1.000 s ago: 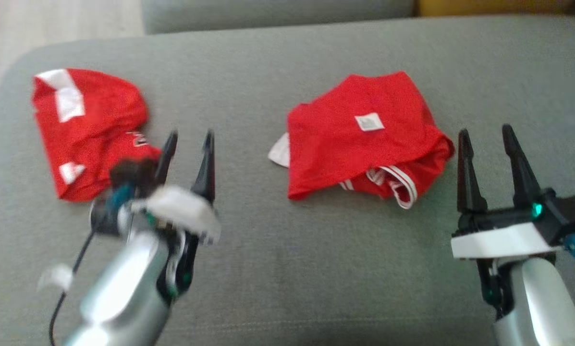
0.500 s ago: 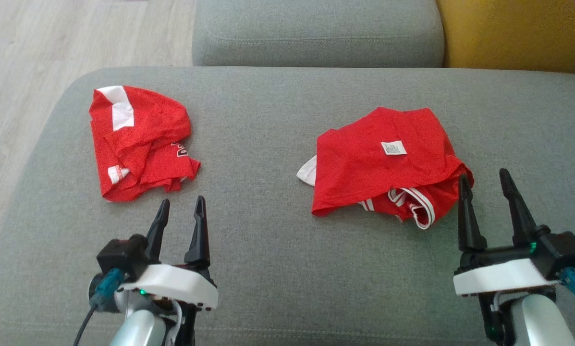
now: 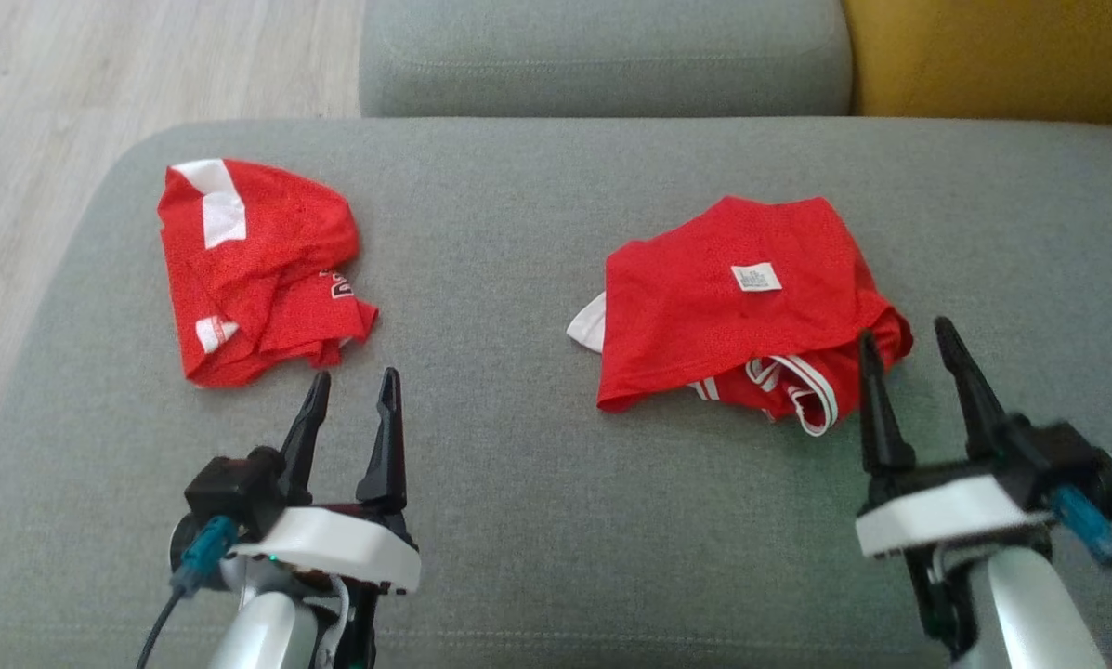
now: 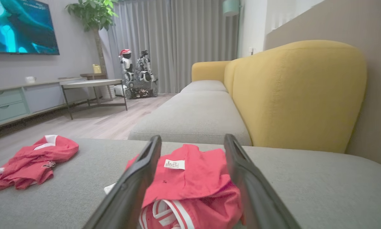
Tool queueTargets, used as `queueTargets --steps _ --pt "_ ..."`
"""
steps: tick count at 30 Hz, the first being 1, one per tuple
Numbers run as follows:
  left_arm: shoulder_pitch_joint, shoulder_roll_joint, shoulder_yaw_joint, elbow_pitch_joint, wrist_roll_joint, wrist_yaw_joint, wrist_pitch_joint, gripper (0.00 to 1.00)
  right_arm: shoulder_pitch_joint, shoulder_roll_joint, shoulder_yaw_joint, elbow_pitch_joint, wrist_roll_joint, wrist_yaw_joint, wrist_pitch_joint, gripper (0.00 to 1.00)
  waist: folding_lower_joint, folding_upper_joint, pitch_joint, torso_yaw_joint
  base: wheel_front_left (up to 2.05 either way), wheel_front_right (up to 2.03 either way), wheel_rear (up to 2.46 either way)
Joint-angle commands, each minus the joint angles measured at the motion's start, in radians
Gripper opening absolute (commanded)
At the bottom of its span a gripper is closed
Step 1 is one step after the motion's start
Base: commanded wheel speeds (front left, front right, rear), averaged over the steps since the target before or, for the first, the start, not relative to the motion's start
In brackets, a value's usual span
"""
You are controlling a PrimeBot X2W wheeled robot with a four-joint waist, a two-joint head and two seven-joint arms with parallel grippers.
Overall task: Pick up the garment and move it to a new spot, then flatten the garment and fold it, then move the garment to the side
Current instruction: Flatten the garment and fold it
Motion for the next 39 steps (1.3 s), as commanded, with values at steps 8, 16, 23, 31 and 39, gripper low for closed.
queueTargets --steps 8,16,23,31,39 --pt "-0.081 -0.005 0.021 -0.02 0.008 -0.02 -0.006 1.0 -0.229 -0.004 0.006 0.125 -0.067 0.008 0.089 1.0 0.0 0.0 0.09 0.049 0.0 0.0 0.0" --pt "-0.127 -0.006 -0.015 -0.034 -0.034 -0.005 -0.006 1.0 -0.38 -0.044 -0.016 0.347 -0.103 0.008 0.134 1.0 0.0 0.0 0.17 0.11 0.0 0.0 0.0" --pt "-0.143 -0.006 -0.03 -0.033 -0.045 0.004 -0.006 1.0 -0.459 -0.068 -0.004 0.498 -0.09 0.008 0.126 1.0 0.0 0.0 0.19 0.135 0.0 0.0 0.0" --pt "-0.14 -0.006 -0.037 -0.028 -0.052 0.011 -0.006 1.0 -0.501 -0.068 0.032 0.582 -0.059 0.008 0.099 0.0 0.0 0.0 0.176 0.135 0.0 0.0 0.0" --pt "-0.12 -0.006 -0.055 -0.011 -0.071 0.012 -0.006 1.0 -0.537 -0.044 0.109 0.547 -0.011 0.008 0.033 0.0 0.0 0.0 0.111 0.132 0.0 0.0 0.0"
